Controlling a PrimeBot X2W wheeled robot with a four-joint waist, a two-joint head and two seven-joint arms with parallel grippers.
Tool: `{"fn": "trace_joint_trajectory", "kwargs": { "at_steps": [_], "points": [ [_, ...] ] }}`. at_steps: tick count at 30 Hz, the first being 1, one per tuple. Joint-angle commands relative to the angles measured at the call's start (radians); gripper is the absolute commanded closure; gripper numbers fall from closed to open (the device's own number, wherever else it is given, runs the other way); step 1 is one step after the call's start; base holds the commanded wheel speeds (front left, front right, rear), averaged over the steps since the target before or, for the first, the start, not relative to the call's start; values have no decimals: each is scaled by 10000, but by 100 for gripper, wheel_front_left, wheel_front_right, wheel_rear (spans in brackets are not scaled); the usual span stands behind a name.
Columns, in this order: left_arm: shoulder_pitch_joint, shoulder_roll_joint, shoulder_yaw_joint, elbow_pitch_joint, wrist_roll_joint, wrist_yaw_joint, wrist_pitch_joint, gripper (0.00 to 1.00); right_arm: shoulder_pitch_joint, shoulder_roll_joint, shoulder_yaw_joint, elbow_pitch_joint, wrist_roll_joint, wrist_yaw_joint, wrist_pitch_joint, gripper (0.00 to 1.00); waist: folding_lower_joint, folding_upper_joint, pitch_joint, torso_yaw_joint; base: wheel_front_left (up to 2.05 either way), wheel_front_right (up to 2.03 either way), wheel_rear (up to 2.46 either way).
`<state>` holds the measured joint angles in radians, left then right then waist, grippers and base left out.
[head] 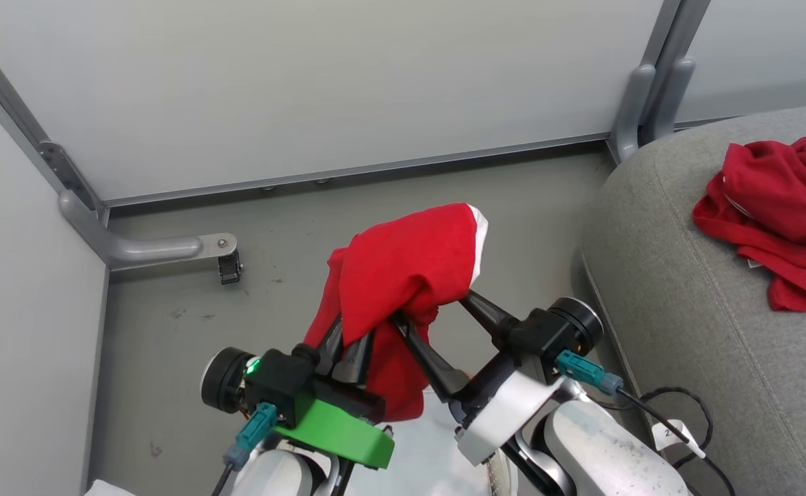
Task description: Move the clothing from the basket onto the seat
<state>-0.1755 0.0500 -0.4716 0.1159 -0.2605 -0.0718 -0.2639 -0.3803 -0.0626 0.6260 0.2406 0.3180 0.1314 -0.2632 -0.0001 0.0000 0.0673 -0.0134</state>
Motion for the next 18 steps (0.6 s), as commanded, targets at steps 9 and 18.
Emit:
{"fn": "trace_joint_trajectory", "kwargs": {
  "at_steps": [9,18],
  "points": [
    [15,16,-246,123,-229,-13,-8,100,154,77,-244,-208,137,-14,-22,100,1,0,53,11,0,0,0],
    [-40,17,170,119,32,-21,-8,0,755,87,-1386,-609,16,-14,-22,100,1,0,407,-1268,0,0,0]
  ]
}}
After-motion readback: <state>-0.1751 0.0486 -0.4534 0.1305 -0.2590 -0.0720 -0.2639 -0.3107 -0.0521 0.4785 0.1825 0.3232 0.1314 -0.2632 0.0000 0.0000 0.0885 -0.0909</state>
